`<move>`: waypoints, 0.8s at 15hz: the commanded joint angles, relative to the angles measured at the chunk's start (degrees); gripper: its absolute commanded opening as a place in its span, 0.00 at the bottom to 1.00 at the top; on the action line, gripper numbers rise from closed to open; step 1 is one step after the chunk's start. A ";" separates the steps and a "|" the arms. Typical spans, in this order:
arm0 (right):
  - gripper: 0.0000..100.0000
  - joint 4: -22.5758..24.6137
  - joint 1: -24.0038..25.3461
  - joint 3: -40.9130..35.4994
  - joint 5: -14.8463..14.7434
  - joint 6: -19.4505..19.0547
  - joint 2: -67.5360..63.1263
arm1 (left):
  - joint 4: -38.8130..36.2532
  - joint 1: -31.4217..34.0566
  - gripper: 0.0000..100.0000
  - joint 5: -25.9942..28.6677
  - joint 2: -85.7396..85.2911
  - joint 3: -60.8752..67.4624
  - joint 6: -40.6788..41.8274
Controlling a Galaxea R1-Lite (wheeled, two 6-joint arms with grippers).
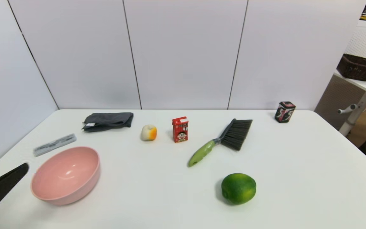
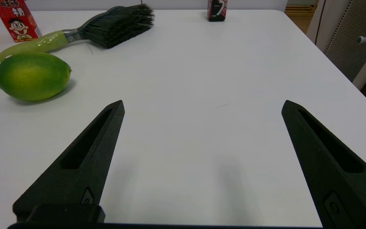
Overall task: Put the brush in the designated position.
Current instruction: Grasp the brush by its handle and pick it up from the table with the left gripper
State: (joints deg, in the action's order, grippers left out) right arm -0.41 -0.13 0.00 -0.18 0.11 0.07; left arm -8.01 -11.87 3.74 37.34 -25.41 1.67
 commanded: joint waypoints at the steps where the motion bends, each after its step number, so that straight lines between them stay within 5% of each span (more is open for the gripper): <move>1: 1.00 -0.02 -0.04 -0.09 0.01 -0.02 -0.07 | -7.81 -28.03 1.00 2.76 26.73 -8.43 1.93; 4: 1.00 -0.02 -0.04 -0.09 0.01 -0.02 -0.07 | -8.60 -34.09 1.00 2.76 38.95 -14.94 4.04; 12: 1.00 -0.02 -0.04 -0.09 0.01 -0.02 -0.07 | -8.34 -35.94 1.00 2.85 74.46 -47.02 4.04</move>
State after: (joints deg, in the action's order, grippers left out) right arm -0.44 -0.16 0.00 -0.21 0.11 0.07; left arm -16.23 -46.96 6.58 96.42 -60.92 6.25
